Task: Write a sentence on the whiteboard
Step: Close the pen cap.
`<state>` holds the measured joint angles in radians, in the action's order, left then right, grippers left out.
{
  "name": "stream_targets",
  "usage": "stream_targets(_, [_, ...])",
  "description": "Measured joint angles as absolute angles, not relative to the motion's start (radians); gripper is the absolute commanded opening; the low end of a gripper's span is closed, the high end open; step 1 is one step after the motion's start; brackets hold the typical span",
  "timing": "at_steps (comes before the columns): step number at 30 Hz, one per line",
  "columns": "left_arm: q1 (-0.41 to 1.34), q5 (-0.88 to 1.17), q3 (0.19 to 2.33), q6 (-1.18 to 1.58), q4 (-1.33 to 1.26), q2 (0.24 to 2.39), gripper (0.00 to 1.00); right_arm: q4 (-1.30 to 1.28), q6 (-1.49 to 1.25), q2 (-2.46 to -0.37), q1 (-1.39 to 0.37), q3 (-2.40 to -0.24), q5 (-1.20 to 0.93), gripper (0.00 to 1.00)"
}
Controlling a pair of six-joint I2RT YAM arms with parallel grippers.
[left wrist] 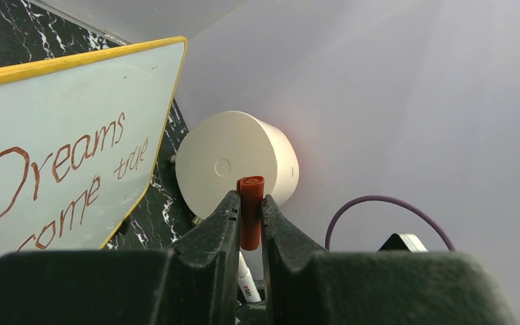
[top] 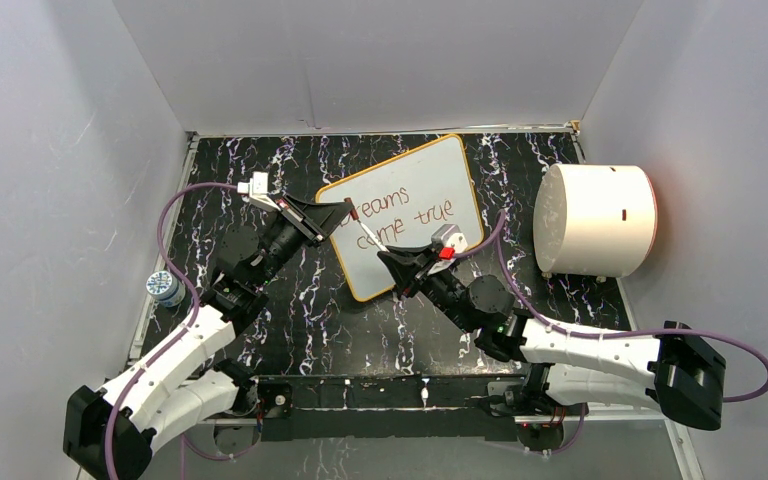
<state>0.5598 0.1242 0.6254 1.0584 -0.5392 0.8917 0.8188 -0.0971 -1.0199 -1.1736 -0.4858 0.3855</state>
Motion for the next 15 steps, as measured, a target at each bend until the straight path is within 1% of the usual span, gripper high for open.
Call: stream_targets(15, [0.564, 0.114, 0.618, 1.056, -0.554, 0.911, 0.00, 0.818, -0.096, -1.007, -1.174, -0.486, 0.379, 0.00])
